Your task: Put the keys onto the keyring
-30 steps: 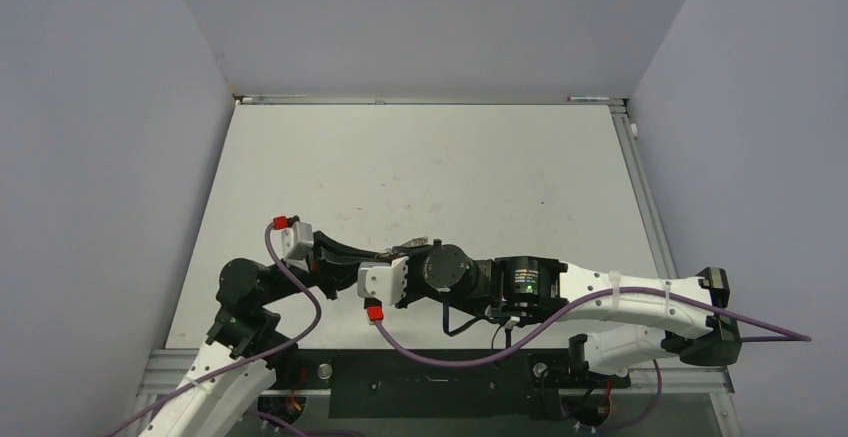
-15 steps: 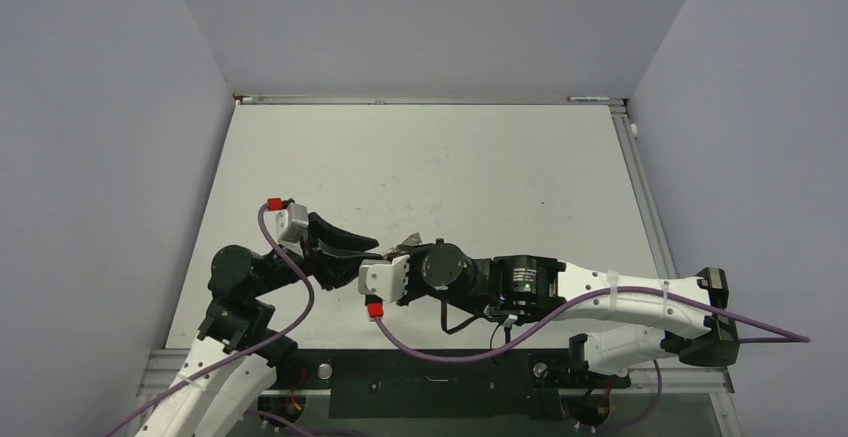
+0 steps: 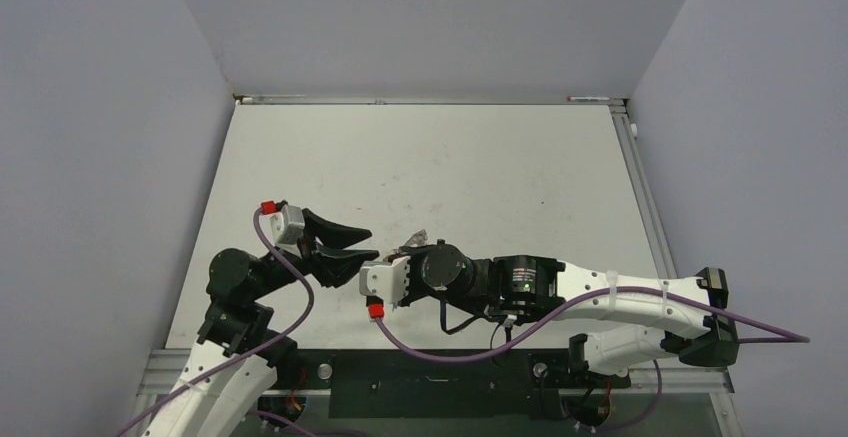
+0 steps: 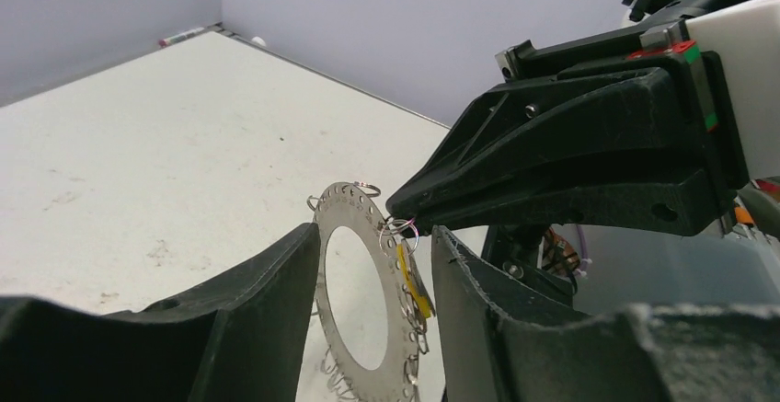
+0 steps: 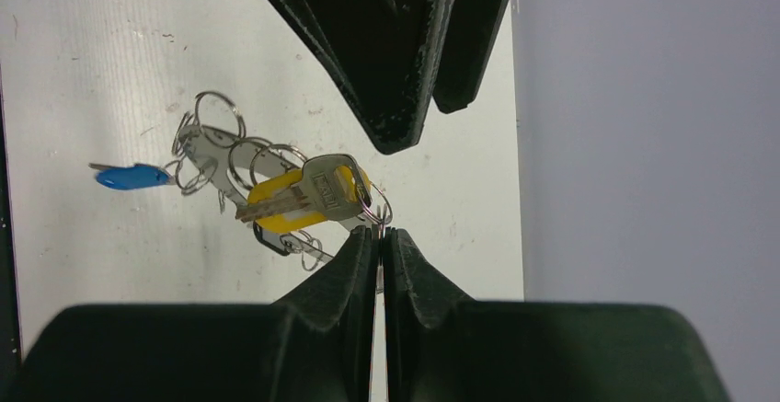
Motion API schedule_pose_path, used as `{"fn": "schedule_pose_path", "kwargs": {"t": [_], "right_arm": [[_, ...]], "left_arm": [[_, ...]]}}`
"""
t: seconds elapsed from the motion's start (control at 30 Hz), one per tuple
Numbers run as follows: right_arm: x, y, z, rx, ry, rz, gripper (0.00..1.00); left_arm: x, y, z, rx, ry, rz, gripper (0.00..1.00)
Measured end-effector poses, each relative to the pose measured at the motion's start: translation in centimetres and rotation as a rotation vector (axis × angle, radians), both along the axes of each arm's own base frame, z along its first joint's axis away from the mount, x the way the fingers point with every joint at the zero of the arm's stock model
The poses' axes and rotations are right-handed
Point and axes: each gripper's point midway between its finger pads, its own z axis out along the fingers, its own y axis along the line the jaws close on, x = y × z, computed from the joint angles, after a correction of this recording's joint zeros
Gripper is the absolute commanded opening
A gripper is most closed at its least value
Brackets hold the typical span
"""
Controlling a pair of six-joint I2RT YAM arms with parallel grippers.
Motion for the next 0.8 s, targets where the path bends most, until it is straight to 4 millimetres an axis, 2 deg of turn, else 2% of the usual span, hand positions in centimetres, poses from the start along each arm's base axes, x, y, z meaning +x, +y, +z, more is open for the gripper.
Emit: {"fn": "schedule_pose_path", "kwargs": {"t": [0.17, 0.53, 0.7, 0.8], "right_arm": [[0.0, 0.0, 0.0, 0.000, 0.000, 0.001, 0.05], [-0.1, 0.1, 0.0, 0.002, 0.004, 0.002, 0.05], [0.3, -0.1, -0.1, 0.009, 0.016, -0.013, 0.05], [0.4, -0.1, -0.1, 0.013, 0.023, -0.021, 0.05]], "left_arm": [[0.0, -0.7, -0.7, 0.003, 0.044, -0.049, 0.45], [-0.7, -1.7, -1.0, -0.003, 0.093, -0.143, 0.41], [-1.1, -2.2, -1.4, 0.005, 0.121, -0.178, 0.29], [-1.2, -2.3, -1.5, 0.007, 0.120, -0.186, 0.28]]}}
